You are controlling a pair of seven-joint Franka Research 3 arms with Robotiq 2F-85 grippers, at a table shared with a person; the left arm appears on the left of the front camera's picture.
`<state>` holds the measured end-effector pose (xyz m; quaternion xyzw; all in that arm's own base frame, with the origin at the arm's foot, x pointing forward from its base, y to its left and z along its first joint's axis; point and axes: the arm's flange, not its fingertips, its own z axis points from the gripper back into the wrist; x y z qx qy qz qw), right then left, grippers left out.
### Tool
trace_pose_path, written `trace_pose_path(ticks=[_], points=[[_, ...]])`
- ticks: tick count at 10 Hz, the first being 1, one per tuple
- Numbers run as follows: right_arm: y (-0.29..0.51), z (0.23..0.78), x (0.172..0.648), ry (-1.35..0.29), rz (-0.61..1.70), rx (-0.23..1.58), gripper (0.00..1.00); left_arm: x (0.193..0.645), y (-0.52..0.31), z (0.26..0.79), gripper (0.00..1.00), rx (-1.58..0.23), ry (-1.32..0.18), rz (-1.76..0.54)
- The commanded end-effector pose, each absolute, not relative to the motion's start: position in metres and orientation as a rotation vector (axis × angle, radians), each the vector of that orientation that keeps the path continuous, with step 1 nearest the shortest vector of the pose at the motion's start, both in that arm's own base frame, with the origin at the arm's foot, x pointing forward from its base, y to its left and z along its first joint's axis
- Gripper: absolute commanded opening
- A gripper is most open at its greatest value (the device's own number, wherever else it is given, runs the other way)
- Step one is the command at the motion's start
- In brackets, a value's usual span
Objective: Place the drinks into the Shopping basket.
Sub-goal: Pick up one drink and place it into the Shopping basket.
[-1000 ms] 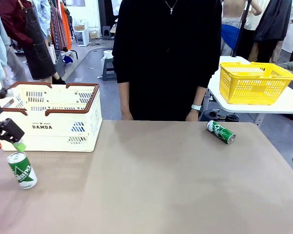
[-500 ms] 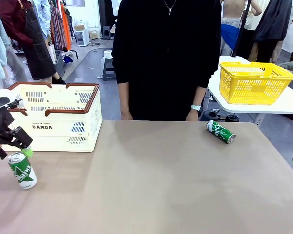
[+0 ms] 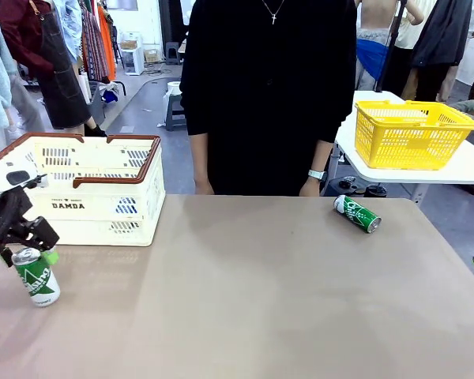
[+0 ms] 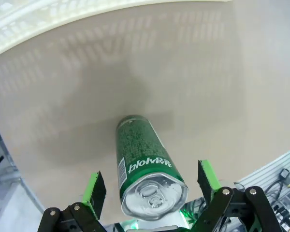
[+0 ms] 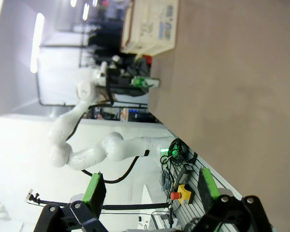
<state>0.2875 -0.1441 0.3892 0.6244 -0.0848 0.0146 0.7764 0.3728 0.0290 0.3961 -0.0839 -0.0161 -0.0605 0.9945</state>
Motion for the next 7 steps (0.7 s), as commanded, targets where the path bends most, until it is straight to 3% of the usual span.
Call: trace_pose_path(ticks=[1, 3, 4, 5, 6, 7], points=[[-0.1438, 0.3939, 0.2844, -0.158, 0.025, 1.346, 1.0, 0.3756, 0.0264, 0.3902, 1.0, -0.11, -0.036, -0.121], [-0.1438, 0.3939, 0.2844, -0.158, 0.025, 1.346, 1.0, 0.3771, 0.024, 0.3847, 1.0, -0.086, -0.03, -0.124], [-0.1438, 0.3939, 0.2844, -0.158, 0.025, 1.346, 1.0, 0.3766, 0.0229, 0.3832, 0.86, -0.074, -0.025, -0.126], [-0.1438, 0.3939, 0.2844, -0.158, 0.025, 1.346, 1.0, 0.3755, 0.0217, 0.3834, 0.26, -0.065, -0.013, -0.124], [-0.1438, 0.3939, 0.2844, -0.158, 0.025, 1.346, 1.0, 0.375, 0.0217, 0.3832, 0.0, -0.064, 0.0, -0.13], [-0.1438, 0.3939, 0.2844, -0.158, 0.025, 1.346, 1.0, 0.3744, 0.0209, 0.3828, 0.0, -0.056, 0.022, -0.124]])
